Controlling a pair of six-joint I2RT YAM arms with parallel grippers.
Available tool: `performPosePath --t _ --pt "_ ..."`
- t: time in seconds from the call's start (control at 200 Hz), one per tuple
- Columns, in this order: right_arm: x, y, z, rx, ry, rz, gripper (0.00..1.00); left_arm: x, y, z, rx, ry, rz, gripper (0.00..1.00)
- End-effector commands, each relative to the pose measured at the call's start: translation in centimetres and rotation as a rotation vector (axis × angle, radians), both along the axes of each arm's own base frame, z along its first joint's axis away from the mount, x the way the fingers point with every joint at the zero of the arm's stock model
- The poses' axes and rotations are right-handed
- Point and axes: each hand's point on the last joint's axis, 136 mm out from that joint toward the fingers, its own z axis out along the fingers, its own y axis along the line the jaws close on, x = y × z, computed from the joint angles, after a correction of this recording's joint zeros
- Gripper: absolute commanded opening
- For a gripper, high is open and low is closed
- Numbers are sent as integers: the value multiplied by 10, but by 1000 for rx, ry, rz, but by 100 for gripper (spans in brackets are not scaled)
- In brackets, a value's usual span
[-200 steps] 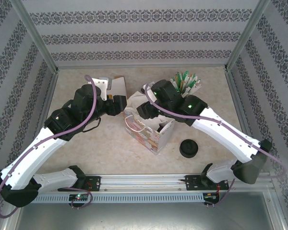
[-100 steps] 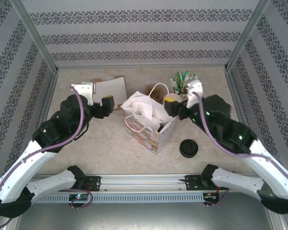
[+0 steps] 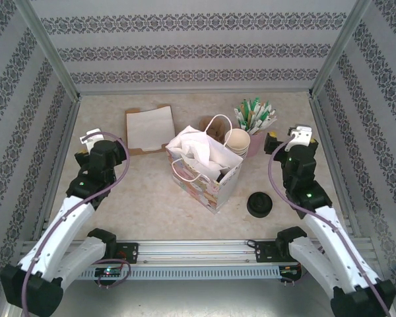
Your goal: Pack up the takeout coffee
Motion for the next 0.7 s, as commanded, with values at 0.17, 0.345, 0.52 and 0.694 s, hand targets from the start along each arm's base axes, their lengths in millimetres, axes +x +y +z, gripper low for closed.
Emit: performPosePath --t 0.17,0.345,0.52,0.694 --pt "25 -16 -78 9 30 -40 98 4 43 -50 112 7 188 100" --pt "33 -17 -118 -7 91 -36 98 6 45 -77 137 -38 155 100" --pt "39 -20 -137 -14 116 -48 98 9 45 -100 68 -55 137 100" --pt "51 -18 -133 -22 80 -25 98 28 38 -107 75 -60 72 100"
